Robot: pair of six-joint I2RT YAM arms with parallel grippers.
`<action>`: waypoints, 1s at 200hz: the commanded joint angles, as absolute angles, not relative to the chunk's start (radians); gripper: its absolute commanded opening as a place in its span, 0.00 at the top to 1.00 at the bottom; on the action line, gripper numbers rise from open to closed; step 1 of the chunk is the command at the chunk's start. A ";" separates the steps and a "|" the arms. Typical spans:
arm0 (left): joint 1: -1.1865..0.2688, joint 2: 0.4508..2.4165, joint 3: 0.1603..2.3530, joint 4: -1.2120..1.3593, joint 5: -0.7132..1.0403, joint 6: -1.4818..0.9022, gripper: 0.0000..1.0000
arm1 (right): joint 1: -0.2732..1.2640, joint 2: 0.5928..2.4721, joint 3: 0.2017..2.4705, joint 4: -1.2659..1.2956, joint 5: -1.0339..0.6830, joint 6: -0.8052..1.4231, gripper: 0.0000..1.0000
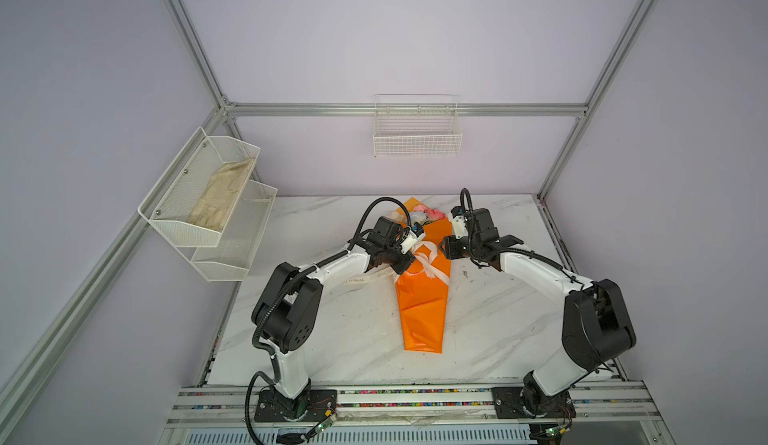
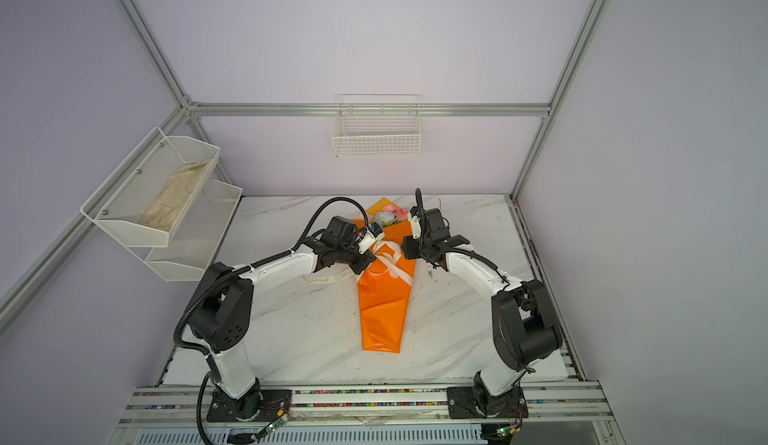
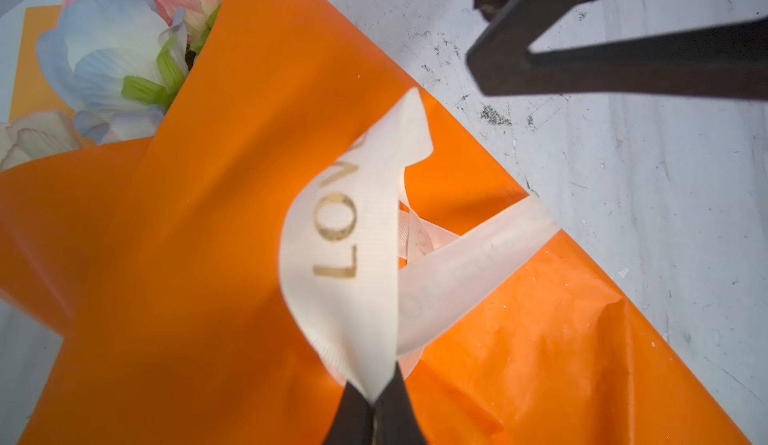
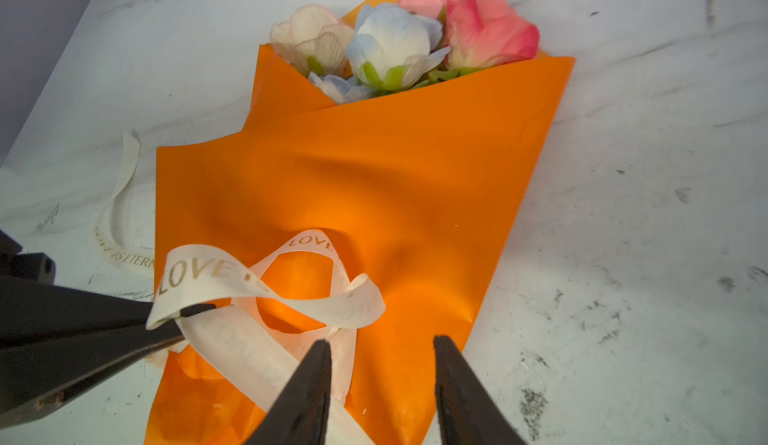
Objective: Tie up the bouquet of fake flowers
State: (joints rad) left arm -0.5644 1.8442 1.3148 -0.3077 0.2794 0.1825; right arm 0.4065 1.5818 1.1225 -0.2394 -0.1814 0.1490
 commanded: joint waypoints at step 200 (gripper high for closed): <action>-0.569 1.874 1.337 -0.294 0.302 0.089 0.99 | 0.678 1.666 0.773 0.377 -0.045 1.256 0.53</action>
State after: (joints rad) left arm -0.5644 1.8740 1.3148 -0.3145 0.2813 0.1146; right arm 0.6556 1.6382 0.7635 0.2737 -0.1211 1.1278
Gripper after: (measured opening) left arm 0.047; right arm 0.467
